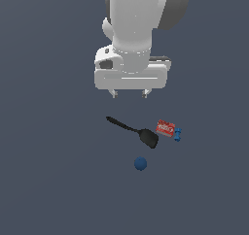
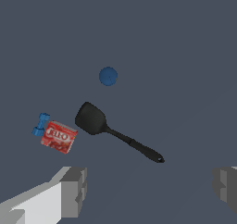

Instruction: Pick up a designated object from a clutter of objects.

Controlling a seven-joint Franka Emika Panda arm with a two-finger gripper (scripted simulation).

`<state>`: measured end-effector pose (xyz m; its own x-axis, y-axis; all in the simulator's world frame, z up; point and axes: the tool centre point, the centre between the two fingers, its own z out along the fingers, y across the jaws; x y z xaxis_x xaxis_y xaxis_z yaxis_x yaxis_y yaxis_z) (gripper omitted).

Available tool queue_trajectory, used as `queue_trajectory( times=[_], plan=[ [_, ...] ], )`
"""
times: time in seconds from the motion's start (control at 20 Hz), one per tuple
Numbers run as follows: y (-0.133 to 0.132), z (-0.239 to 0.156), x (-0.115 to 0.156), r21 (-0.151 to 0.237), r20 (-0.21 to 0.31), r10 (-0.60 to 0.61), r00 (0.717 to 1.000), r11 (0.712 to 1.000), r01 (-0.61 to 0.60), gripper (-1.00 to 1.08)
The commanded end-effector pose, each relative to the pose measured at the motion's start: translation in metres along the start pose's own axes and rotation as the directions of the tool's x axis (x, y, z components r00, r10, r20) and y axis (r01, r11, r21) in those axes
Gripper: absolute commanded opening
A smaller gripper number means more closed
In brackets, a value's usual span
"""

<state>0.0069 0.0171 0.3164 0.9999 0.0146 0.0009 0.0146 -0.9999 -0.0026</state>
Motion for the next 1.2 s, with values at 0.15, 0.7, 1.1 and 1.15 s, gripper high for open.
queue_trajectory(
  times=[0.15,0.7,1.1,1.15],
  plan=[
    [-0.005,-0.001,0.002,0.002,-0.005,-0.013,1.0,1.0,0.013,1.0],
    [-0.024,-0.003,0.009,0.008,-0.027,-0.067,0.997,0.998,0.068,1.0],
    [-0.026,0.014,0.025,0.002,-0.024,-0.123,0.992,0.992,0.123,1.0],
    [-0.026,0.017,0.028,0.001,-0.024,-0.135,0.991,0.991,0.135,1.0]
  ],
)
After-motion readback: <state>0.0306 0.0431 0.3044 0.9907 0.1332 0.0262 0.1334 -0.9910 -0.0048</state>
